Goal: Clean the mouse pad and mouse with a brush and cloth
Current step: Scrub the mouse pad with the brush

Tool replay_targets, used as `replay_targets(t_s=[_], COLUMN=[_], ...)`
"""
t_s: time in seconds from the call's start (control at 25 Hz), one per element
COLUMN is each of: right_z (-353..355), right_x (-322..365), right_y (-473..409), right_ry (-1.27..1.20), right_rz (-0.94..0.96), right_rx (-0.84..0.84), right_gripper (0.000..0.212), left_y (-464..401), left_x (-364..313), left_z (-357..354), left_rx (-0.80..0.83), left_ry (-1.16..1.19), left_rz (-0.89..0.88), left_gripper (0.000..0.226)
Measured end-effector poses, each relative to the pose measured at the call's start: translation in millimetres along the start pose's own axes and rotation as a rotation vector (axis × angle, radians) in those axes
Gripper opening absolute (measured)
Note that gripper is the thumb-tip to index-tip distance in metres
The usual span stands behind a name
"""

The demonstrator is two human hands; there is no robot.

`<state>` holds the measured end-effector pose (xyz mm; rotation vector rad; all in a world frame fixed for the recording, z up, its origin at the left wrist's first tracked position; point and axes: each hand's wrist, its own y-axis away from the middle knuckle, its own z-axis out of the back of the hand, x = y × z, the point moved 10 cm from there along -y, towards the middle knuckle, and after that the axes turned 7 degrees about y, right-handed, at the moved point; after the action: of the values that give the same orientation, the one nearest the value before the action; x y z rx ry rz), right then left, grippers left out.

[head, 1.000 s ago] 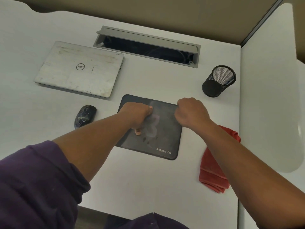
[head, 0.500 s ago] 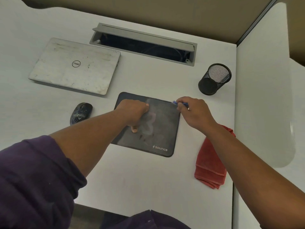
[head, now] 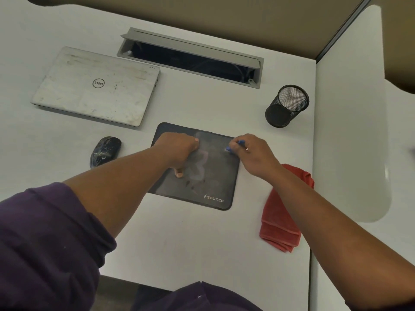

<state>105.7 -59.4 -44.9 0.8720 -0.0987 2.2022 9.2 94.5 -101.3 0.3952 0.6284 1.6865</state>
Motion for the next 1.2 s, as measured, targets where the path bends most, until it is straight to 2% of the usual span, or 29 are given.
replay_targets(t_s=[0.04, 0.12, 0.16, 0.2, 0.24, 0.28, 0.36, 0.4, 0.44, 0.48, 0.56, 0.6, 0.64, 0.68, 0.72, 0.76, 0.8, 0.88, 0.92, 0.96, 1.0, 1.04, 1.08, 1.12, 1.16, 1.2], right_z=[-12.0, -47.4, -60.3, -63.9, -57.3, -41.9, -14.0, -12.4, -22.6, -41.8, -78.1, -84.1, -78.3, -62.5, -43.4, -30.9, -28.8, -54.0, -63.7, -63.1, -53.1, -37.0, -22.9, -18.0, -24.2, -41.5], right_x=[0.2, -4.1, -6.1, -5.5, -3.6, -3.0, 2.7, 8.3, 11.0, 8.2, 2.5, 5.0, 8.7, 9.7, 9.6, 11.4, 13.1, 6.5, 3.1, 2.2, 1.8, 0.8, -0.3, -1.8, -4.4, -9.0], right_y=[1.9, 21.1, 33.2, 40.4, 38.8, 29.8, 17.8, 17.4, 20.7, 28.1, 51.8, 60.1, 59.7, 53.6, 48.8, 46.5, 46.6, 57.5, 66.5, 72.5, 71.8, 66.5, 62.1, 60.7, 62.2, 68.8], right_ry=[0.077, 0.142, 0.117, 0.04, -0.055, -0.112, -0.014, 0.076, 0.14, 0.155, 0.061, -0.028, -0.121, -0.179, -0.159, -0.062, 0.073, 0.224, 0.18, 0.097, 0.01, -0.031, -0.008, 0.05, 0.117, 0.151], right_rz=[0.018, 0.037, 0.034, 0.03, 0.02, 0.021, 0.095, 0.137, 0.166, 0.155, 0.07, 0.052, 0.049, 0.045, 0.056, 0.072, 0.082, 0.083, 0.066, 0.046, 0.029, 0.029, 0.035, 0.026, 0.012, -0.003], right_rx=[0.084, 0.359, 0.48, 0.521, 0.466, 0.32, 0.038, -0.004, 0.037, 0.163, 0.469, 0.52, 0.451, 0.291, 0.111, 0.006, 0.003, 0.268, 0.404, 0.454, 0.4, 0.265, 0.135, 0.097, 0.16, 0.303], right_gripper=[0.019, 0.017, 0.016, 0.014, 0.013, 0.013, 0.017, 0.018, 0.018, 0.017, 0.015, 0.015, 0.014, 0.013, 0.014, 0.016, 0.017, 0.015, 0.014, 0.013, 0.013, 0.013, 0.015, 0.016, 0.015, 0.013], left_y=[0.3, 0.7, 0.5, 0.3, 0.3, 0.2, 0.3, 0.5, 0.5, 0.7, 0.4, 0.1, 0.0, -0.3, -0.2, -0.3, -0.2, -0.1, -0.3, -0.2, -0.2, 0.4, 0.8, 1.2, 1.3, 1.6], left_x=[-0.9, -1.3, -0.7, -0.3, -0.3, -0.5, -0.7, -0.7, -0.5, -0.5, -0.7, -0.8, -1.0, -1.4, -1.0, -0.6, -0.2, -0.5, -0.7, -1.0, -1.3, -1.2, -1.0, -0.8, -1.1, -1.8], left_z=[0.9, 0.4, 0.1, -0.2, -0.6, -0.8, 0.0, 0.2, 0.2, -0.2, -0.5, -0.4, -0.8, -1.3, -1.5, -1.6, -1.9, -2.3, -2.3, -2.2, -1.7, -1.3, -0.8, -0.5, -0.4, -0.4], left_rx=[0.0, 0.01, 0.012, 0.012, 0.013, 0.014, 0.015, 0.013, 0.011, 0.009, 0.003, 0.0, 0.001, 0.004, 0.006, 0.008, 0.008, 0.002, 0.0, -0.001, -0.002, -0.003, -0.002, 0.001, 0.002, 0.003], left_ry=[-0.003, 0.004, 0.013, 0.018, 0.019, 0.02, 0.022, 0.02, 0.014, 0.005, -0.006, -0.007, -0.004, -0.001, 0.003, 0.006, 0.007, -0.003, -0.007, -0.011, -0.012, -0.014, -0.015, -0.014, -0.012, -0.014], left_rz=[-0.003, -0.001, 0.002, 0.004, 0.005, 0.007, 0.007, 0.005, 0.005, 0.006, 0.005, 0.005, 0.005, 0.008, 0.012, 0.014, 0.015, 0.014, 0.013, 0.013, 0.013, 0.015, 0.018, 0.021, 0.022, 0.023], left_gripper=[0.073, 0.074, 0.074, 0.074, 0.074, 0.073, 0.073, 0.073, 0.073, 0.073, 0.074, 0.074, 0.074, 0.075, 0.075, 0.075, 0.075, 0.076, 0.076, 0.077, 0.076, 0.075, 0.074, 0.073, 0.073, 0.075])
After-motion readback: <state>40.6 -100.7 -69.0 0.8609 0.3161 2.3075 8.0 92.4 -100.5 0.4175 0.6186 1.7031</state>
